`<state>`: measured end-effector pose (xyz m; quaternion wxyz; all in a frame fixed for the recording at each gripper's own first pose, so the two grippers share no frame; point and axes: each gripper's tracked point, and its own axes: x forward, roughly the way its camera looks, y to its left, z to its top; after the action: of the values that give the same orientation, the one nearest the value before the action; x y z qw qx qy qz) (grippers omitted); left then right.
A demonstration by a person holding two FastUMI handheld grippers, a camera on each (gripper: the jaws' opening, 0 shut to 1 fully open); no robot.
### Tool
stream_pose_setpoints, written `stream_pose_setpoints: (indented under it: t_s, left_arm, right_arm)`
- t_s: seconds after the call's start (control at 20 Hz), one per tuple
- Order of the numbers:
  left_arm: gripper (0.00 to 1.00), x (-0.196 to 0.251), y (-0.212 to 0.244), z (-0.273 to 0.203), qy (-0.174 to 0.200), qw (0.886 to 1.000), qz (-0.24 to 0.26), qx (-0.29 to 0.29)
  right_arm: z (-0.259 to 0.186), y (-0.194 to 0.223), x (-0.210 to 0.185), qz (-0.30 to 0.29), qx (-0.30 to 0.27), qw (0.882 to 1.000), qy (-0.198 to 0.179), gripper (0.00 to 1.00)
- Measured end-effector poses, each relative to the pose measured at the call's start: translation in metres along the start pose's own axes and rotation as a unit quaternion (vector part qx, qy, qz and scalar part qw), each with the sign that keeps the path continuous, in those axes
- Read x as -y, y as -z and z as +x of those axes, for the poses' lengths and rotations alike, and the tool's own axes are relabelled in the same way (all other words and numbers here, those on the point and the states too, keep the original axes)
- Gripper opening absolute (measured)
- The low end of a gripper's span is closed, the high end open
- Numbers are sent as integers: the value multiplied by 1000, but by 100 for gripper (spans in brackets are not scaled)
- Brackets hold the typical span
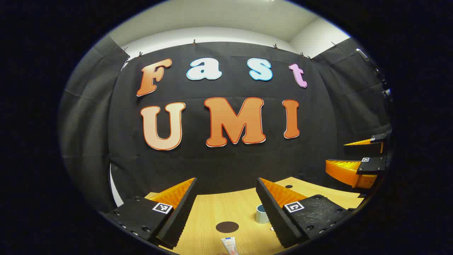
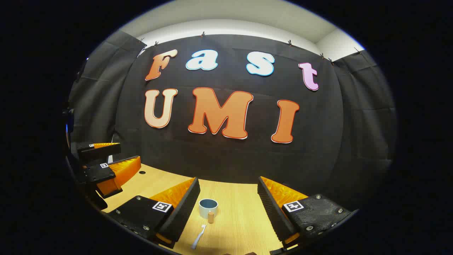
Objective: Put the toothbrush and toothpaste on the desktop into the cup, then pick up the cup and place it on the coaster on the desktop.
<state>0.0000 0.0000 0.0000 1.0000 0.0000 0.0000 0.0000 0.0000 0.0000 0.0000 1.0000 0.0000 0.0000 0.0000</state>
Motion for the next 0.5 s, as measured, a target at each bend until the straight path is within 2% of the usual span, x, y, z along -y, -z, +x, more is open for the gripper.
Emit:
stream_pose_setpoints:
  t_s: [0.3, 0.5]
  left_arm:
    - [99, 11, -1, -2, -11, 1000, 13, 6]
    - [99, 12, 0, -11, -20, 1000, 11, 7]
  right_arm:
    - [11, 1, -4, 12, -3, 999, -35, 99]
    - [11, 7, -13, -9, -9, 998, -57, 99]
